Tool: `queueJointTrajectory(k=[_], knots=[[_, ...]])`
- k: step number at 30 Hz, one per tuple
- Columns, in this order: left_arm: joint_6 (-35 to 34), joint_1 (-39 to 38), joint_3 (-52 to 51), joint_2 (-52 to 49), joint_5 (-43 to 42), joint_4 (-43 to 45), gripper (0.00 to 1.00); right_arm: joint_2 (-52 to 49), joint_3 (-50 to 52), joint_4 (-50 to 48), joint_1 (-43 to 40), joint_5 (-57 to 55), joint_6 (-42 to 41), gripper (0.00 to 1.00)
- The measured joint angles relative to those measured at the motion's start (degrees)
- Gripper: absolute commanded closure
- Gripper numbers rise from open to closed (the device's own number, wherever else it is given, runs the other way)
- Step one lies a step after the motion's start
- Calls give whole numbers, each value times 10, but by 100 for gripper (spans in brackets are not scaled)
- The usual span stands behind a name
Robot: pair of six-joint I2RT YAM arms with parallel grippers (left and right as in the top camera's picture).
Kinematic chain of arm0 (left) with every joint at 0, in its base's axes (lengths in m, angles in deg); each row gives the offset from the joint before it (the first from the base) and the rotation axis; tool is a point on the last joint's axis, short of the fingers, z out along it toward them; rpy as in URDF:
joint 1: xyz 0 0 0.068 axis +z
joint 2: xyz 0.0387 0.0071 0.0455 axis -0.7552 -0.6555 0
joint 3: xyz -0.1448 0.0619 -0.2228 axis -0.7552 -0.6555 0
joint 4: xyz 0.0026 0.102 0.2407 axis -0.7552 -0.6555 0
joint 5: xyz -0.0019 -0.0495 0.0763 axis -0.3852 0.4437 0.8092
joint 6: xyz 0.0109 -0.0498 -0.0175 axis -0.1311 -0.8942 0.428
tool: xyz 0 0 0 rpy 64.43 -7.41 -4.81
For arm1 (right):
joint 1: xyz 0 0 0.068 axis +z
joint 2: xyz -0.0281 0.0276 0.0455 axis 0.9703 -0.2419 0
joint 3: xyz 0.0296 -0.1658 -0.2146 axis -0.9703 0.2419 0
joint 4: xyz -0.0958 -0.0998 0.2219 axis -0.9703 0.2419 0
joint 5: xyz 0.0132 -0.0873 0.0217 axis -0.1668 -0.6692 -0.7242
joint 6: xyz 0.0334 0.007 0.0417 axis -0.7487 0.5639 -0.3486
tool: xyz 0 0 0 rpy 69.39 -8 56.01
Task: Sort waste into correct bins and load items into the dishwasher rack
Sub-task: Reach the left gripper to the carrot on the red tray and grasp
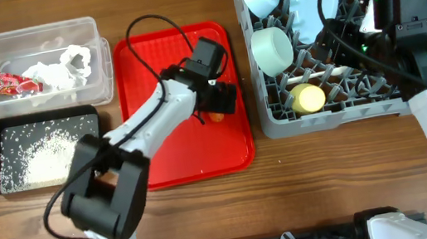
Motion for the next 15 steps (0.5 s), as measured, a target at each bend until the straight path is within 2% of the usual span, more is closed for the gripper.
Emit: queueJointTrajectory(k=[2,3,13,15], knots=[[9,-10,0,-12,1,4,37,0,0,2,0,0,0,0],[16,-18,0,-14,2,5,43,0,0,3,0,0,0,0],[-5,-25,0,-15,2,8,42,0,0,8,0,0,0,0],[-20,-25,0,-16,3,11,45,0,0,9,0,0,0,0]])
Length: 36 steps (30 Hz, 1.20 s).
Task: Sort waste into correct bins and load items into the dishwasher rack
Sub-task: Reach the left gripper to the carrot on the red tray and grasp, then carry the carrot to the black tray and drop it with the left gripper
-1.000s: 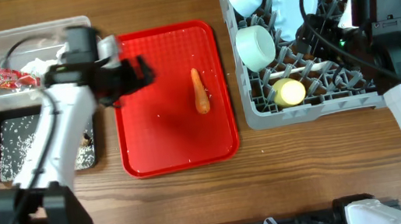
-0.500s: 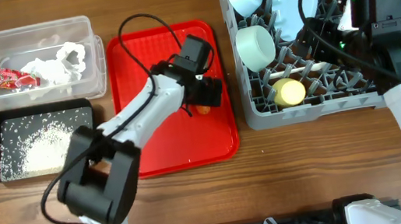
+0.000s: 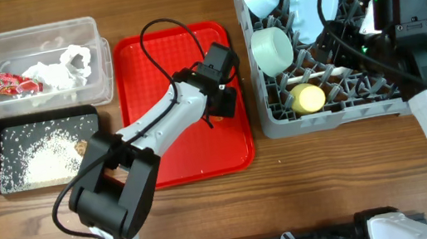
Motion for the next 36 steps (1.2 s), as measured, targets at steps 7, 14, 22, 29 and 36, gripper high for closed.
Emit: queueJointTrajectory(k=[7,14,22,29,36], knots=[[-69,0,0,-33,12,12,69,0,0,8,0,0,0,0],[-99,0,5,-33,13,7,75,0,0,10,0,0,0,0],[-107,14,88,-8,12,-153,75,0,0,9,0,0,0,0],[-121,101,172,116,12,-307,79,0,0,9,0,0,0,0],[-150,330,174,190,13,-388,92,0,0,9,0,0,0,0]])
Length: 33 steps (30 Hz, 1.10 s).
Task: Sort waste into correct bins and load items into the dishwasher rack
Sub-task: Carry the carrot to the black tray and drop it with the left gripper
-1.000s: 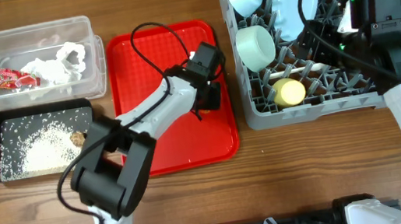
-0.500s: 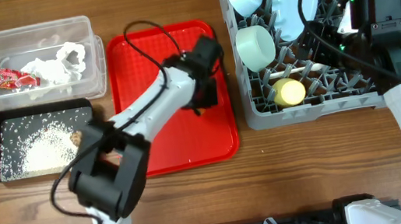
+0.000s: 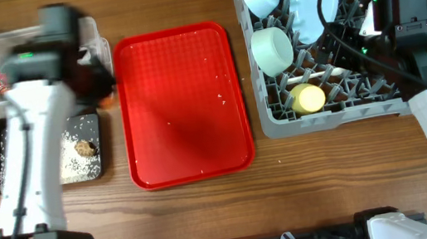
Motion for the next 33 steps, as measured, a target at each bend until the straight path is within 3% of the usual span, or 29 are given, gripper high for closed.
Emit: queueJointTrajectory(k=[6,9,11,14,19,21,28,33], knots=[[-16,202,-16,0,5,28,92,0,0,0,0,0,0,0],[-42,259,-52,-3,8,55,92,0,0,0,0,0,0,0],[-84,300,-120,-16,8,90,81,0,0,0,0,0,0,0],[-108,306,-209,-21,7,202,73,0,0,-1,0,0,0,0],[-125,306,-323,-29,6,331,71,0,0,1,0,0,0,0],[-132,306,-349,-29,6,373,64,0,0,1,0,0,0,0],[-144,306,-373,-29,2,405,44,0,0,1,0,1,0,0],[-121,306,-367,-29,-47,400,33,0,0,1,0,2,6,0]])
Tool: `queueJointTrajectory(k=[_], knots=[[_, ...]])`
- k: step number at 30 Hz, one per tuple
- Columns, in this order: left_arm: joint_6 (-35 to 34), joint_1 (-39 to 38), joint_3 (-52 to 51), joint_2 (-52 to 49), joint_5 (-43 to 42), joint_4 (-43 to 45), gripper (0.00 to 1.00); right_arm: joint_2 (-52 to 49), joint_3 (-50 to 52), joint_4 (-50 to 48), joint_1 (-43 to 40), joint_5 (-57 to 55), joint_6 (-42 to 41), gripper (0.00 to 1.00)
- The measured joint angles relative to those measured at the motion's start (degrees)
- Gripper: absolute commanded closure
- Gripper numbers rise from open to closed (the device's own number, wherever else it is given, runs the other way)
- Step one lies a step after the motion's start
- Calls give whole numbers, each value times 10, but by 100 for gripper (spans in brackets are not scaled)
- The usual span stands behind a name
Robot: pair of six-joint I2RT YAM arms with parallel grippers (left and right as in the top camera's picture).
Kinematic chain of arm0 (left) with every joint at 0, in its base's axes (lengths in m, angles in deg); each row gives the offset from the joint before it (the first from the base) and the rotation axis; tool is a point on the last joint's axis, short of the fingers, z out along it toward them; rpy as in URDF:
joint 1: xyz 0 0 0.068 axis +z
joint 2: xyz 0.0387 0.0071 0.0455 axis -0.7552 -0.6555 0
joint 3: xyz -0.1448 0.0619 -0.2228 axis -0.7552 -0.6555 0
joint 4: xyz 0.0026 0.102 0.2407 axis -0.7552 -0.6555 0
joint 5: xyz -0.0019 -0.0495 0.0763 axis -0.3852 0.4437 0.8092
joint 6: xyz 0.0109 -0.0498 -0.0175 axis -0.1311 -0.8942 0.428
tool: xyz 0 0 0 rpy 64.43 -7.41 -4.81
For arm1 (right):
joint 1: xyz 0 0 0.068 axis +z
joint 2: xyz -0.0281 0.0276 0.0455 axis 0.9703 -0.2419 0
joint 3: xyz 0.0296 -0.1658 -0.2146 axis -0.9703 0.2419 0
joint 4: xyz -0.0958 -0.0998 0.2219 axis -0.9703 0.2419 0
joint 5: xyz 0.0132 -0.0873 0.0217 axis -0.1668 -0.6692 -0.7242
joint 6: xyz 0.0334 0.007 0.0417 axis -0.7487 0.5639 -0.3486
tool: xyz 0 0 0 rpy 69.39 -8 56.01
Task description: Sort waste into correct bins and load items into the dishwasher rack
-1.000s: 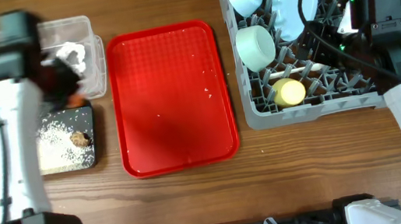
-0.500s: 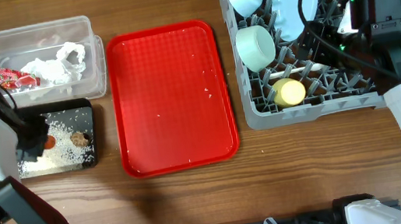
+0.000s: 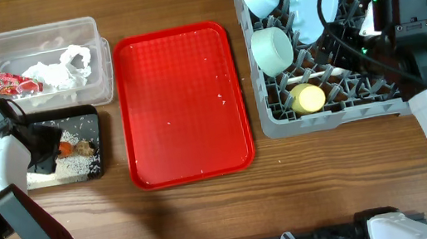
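In the overhead view my left gripper [image 3: 52, 150] hangs over the black tray [image 3: 97, 171] of white grains at the left. Its jaws look spread, and a small orange scrap [image 3: 64, 146] lies in the tray right at their tips, beside a brown scrap [image 3: 82, 146]. The red tray [image 3: 181, 99] in the middle holds only crumbs. The grey dishwasher rack [image 3: 338, 114] carries two pale bowls [image 3: 272, 51], a light blue plate and a yellow cup [image 3: 308, 99]. My right gripper [image 3: 341, 34] sits over the rack, its fingers hidden by cables.
A clear plastic bin at the back left holds crumpled white paper [image 3: 64, 65] and a red wrapper [image 3: 7, 82]. The left arm's base stands at the front left and the right arm runs along the right edge.
My left gripper has moved from the gap between the clear bin and the red tray to over the black tray. The orange scrap now lies in that tray.
My left gripper was down on the red tray at a small orange scrap, then lifted slightly above it. Later it was at the clear bin's corner, the red tray bare. Now the scrap rests in the black tray. The right arm stayed over the rack.
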Motion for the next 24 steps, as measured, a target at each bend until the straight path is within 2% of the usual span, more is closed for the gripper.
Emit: queueJointTrajectory(k=[4,12,13,18,24], knots=[[21,0,35,9,-38,-39,23,0,0,0,0,0,9,0],[146,-13,122,129,-103,-144,15,0,-30,10,0,36,80,0],[155,-20,124,146,-106,-150,0,2,-39,10,0,37,85,0],[192,-92,127,230,-113,-163,0,45,-96,45,0,41,127,0],[202,-133,127,236,-115,-164,0,148,-148,83,0,40,175,0]])
